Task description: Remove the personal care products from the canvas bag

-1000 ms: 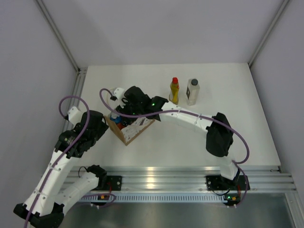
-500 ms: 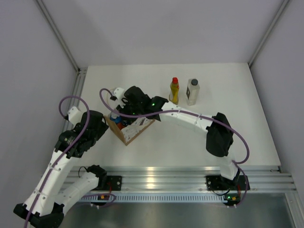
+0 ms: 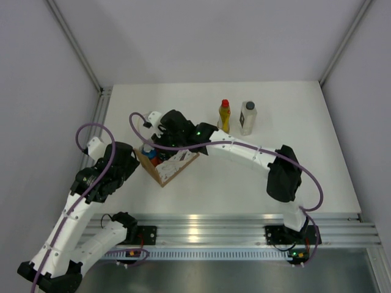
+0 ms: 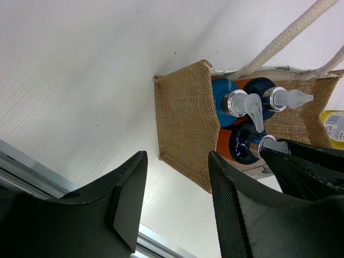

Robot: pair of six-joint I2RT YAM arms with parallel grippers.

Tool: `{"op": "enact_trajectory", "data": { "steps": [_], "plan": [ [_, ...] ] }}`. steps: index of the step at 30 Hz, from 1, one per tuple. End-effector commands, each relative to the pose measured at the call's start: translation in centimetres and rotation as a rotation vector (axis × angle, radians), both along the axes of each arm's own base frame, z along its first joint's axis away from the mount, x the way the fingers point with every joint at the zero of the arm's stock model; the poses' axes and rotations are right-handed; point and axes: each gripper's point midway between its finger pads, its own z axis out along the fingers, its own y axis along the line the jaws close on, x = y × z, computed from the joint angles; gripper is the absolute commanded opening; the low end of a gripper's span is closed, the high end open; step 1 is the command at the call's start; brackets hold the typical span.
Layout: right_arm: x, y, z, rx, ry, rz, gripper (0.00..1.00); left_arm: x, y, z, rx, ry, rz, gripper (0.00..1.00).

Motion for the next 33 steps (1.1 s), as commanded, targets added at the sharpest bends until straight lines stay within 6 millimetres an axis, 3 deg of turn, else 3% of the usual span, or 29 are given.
{"op": "enact_trajectory", "data": {
  "steps": [1,11,27,33],
  "plan": [
    [-0.7,0.0,11.3,0.207,-0.134,-0.013,0.0,0.0,0.3,0.1,0.013,-0.005,0.007,0.54],
    [-1.4,-1.9,16.6,0.271,-0.183,-0.021,0.0,0.1,0.2,0.1,0.018,-0.002,0.001,0.54],
    [-0.5,-6.9,26.3,0.359,-0.352,-0.166,0.0,0.3,0.0,-0.2,0.019,0.015,-0.001,0.54],
    [0.1,-9.1,28.9,0.39,-0.401,-0.24,0.0,0.3,-0.1,-0.5,0.015,0.022,0.0,0.54]
  ]
}}
